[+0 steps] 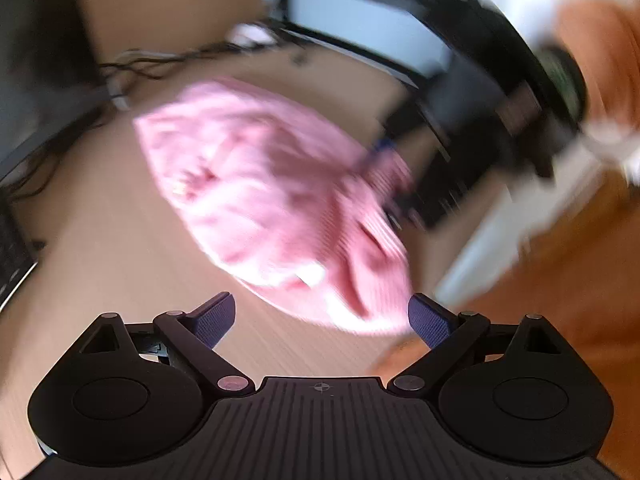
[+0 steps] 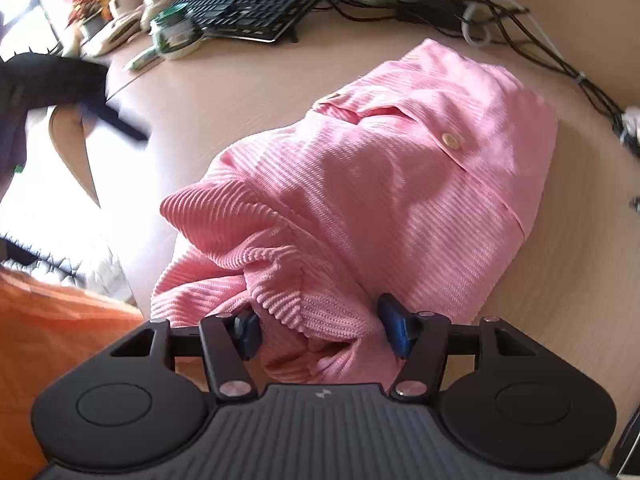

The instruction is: Fold clothes

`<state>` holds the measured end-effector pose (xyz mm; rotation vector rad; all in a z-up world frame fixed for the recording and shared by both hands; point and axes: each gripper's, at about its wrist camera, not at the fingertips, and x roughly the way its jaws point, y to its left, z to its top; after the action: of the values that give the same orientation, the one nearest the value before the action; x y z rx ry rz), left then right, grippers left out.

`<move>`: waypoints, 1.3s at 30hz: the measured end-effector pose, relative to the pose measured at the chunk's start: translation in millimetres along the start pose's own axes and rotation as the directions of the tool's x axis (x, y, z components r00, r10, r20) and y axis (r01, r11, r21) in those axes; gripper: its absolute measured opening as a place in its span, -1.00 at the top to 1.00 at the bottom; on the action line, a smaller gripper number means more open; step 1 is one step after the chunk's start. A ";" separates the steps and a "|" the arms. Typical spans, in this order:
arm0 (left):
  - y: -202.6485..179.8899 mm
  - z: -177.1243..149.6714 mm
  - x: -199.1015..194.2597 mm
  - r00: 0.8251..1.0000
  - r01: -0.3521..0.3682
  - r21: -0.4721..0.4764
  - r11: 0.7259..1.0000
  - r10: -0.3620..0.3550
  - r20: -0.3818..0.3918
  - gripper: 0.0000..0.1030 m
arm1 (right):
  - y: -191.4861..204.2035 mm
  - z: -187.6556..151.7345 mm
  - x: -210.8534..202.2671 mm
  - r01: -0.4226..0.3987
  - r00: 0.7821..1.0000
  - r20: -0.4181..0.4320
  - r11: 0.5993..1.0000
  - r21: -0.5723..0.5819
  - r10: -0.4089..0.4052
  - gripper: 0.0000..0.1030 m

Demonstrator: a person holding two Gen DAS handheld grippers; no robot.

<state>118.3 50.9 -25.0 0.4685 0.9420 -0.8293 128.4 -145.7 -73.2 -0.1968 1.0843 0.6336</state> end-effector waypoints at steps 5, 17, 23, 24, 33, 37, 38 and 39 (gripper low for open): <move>-16.6 -2.4 21.6 0.997 -0.071 0.069 0.995 0.072 -0.020 -0.88 | -19.2 1.8 -5.0 -0.072 0.997 -0.009 0.984 0.166 0.075 -0.16; 32.1 31.1 52.2 0.977 -0.197 -0.075 0.977 0.203 0.073 -0.90 | -4.6 -18.0 -37.8 -0.006 0.993 0.113 0.997 -0.082 0.015 -0.52; 84.5 38.1 53.8 0.992 0.075 -0.415 0.907 -0.025 0.123 -0.84 | 35.1 -46.6 -18.4 0.280 0.950 0.246 0.872 -0.402 -0.192 -0.63; 88.0 38.8 53.7 0.989 0.099 -0.436 0.894 -0.041 0.140 -0.83 | 37.3 -43.9 -11.3 0.305 0.942 0.264 0.859 -0.410 -0.208 -0.62; 48.6 15.1 0.5 0.980 -0.129 -0.145 0.981 0.149 0.130 -0.94 | -62.8 27.1 -11.0 -0.107 0.988 0.140 0.960 0.258 0.073 0.11; 35.6 10.3 20.4 0.957 -0.244 -0.017 0.970 0.243 0.158 -0.94 | -82.0 32.7 0.9 -0.125 0.991 0.094 0.932 0.341 0.099 0.14; 33.8 12.8 28.1 0.950 -0.265 0.015 0.964 0.259 0.175 -0.94 | -82.9 32.9 2.4 -0.128 0.991 0.087 0.929 0.346 0.104 0.14; 32.4 17.7 36.3 0.945 -0.278 0.055 0.959 0.262 0.197 -0.94 | -81.0 33.2 2.9 -0.125 0.991 0.080 0.931 0.344 0.104 0.14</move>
<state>164.9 43.8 -46.5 0.5669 0.6530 -0.6504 200.7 -195.2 -72.4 0.1941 1.1360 0.5367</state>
